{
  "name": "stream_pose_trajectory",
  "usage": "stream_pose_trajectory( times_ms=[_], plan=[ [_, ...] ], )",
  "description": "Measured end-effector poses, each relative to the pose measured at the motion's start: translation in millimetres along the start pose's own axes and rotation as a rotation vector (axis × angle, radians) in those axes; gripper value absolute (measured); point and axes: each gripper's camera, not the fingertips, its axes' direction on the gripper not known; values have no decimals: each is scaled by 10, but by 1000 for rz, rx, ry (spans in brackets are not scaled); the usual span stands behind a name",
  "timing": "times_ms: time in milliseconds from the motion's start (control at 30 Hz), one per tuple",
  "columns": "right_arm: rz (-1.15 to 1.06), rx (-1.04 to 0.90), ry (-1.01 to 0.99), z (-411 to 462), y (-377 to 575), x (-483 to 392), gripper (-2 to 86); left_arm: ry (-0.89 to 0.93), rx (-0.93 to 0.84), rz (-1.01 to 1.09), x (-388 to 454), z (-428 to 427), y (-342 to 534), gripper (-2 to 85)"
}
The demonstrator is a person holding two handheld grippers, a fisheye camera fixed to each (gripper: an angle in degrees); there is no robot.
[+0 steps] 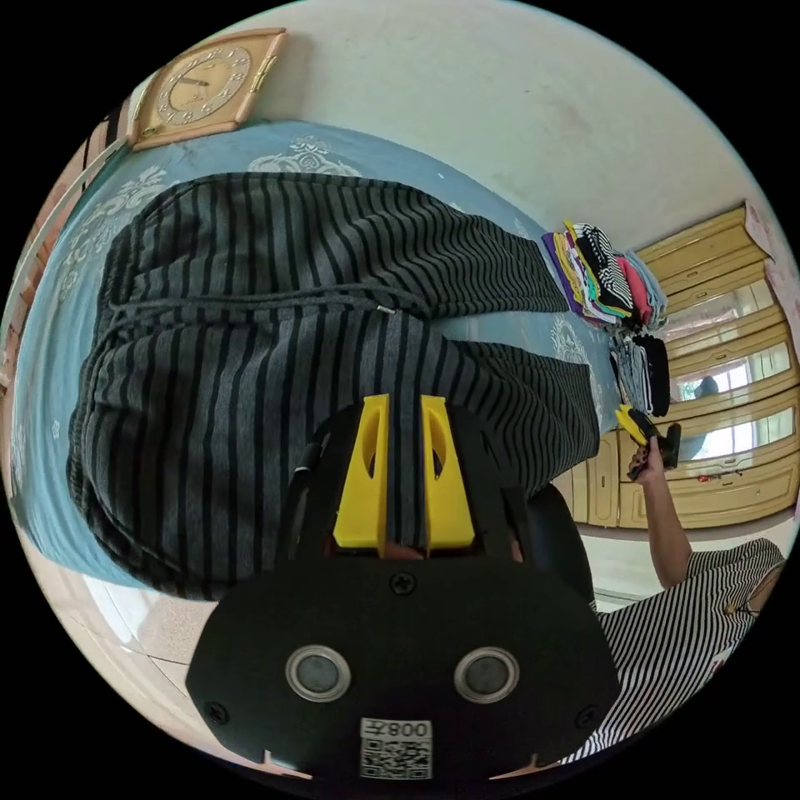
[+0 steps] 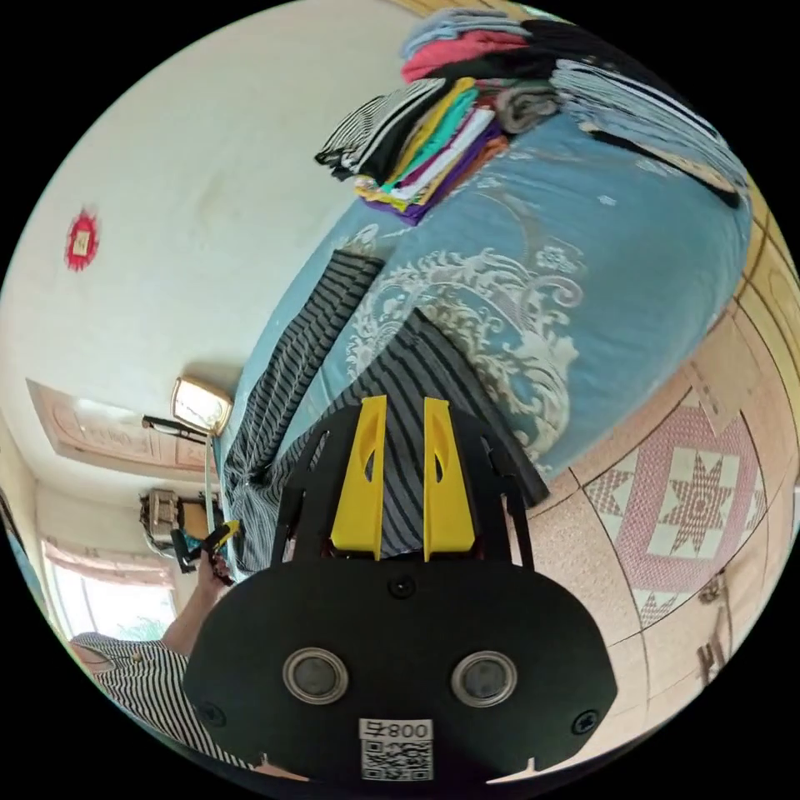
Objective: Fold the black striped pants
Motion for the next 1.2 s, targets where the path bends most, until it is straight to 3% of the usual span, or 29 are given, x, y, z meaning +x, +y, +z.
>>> stream_pose_trajectory(
  times_ms=[200, 367, 633, 767, 1000, 1200],
  plan=[
    [-67, -139, 11, 1079, -1108, -723, 100, -140, -68, 275, 794, 525, -911, 84],
    [-16, -121, 66, 1562, -1826, -1001, 103, -275, -135, 445, 1223, 1040, -1465, 89],
    [140, -79, 137, 2078, -2541, -1071, 77, -320, -175, 431, 1276, 1463, -1827, 61],
    [76, -88, 170, 2257, -2740, -1357, 50, -273, -173, 414, 1296, 1476, -1990, 34],
    [-47, -59, 44, 2118, -2835, -1752, 6, -214, -142, 494, 1408, 1294, -2051, 20],
    [17, -81, 172, 2314, -2749, -1844, 3, -191, -141, 439, 1266, 1316, -2179, 15]
  ],
)
